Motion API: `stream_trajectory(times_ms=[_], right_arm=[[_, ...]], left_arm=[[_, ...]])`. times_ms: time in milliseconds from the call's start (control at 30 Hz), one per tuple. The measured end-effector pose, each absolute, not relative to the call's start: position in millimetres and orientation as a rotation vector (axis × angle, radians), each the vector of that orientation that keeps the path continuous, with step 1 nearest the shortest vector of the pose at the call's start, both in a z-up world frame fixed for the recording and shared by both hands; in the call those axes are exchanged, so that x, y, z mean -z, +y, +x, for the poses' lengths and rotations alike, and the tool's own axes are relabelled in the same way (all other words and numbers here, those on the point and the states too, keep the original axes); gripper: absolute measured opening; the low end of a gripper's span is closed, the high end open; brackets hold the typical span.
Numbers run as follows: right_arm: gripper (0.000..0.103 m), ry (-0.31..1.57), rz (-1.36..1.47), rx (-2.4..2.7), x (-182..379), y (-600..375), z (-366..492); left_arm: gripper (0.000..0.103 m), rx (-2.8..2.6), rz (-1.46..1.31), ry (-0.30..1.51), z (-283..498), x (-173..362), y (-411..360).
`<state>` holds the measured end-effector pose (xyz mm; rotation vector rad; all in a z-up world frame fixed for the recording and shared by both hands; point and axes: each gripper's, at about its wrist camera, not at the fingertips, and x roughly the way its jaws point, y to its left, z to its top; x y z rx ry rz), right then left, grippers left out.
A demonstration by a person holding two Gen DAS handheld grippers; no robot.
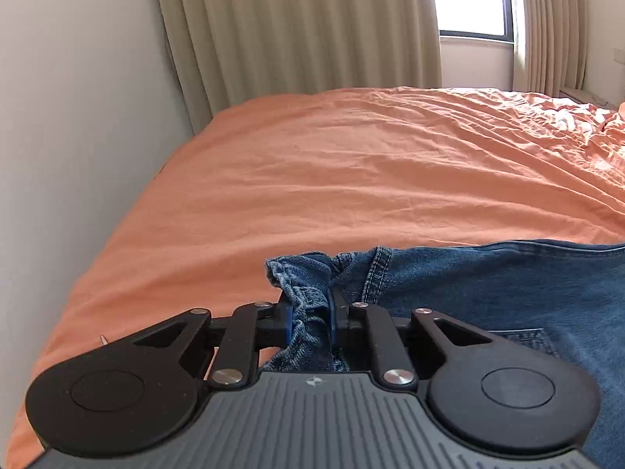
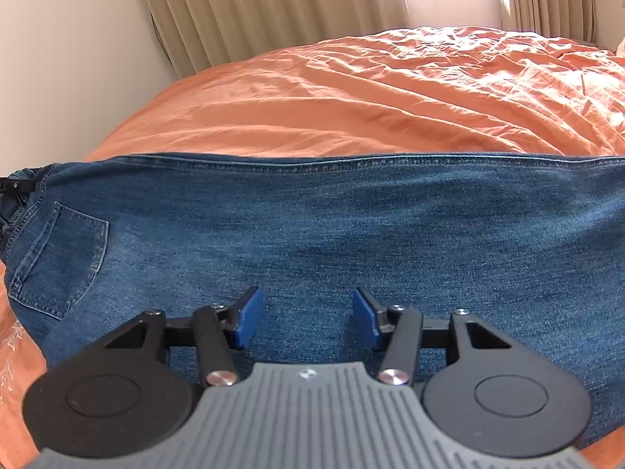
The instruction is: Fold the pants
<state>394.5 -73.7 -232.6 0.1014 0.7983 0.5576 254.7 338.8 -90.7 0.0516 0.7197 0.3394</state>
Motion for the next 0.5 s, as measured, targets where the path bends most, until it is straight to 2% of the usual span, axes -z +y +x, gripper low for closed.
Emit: stream_trajectory(times_ms=[133,200,233,267,333,500], right_arm=[[0.046,0.801,0.103,-0.549,237,-79,397],[0.045,0.809,0.117,-0.552,240,-81,399],[0.045,0.813,0.123,-0.553,242,-82,400],[0.045,0.817,0.123,-0.552,244,-81,401],[0.046,0.817,0.112,-0.553,245,-78,402],[0.046,0.814,0.125,-0.556,241,-78,405]], left_arm=[[0.017,-0.365,0.059,0.828,285,129,349],[0.021,-0.388,0.045,0.853,293,143,351],[0.032,-0.404,0.031,0.867,296,147,353],[0.048,-0.428,0.025,0.886,298,150,354],[0.062,-0.467,0.056,0.892,299,144,352],[0.076,-0.473,0.044,0.838,270,97,343]])
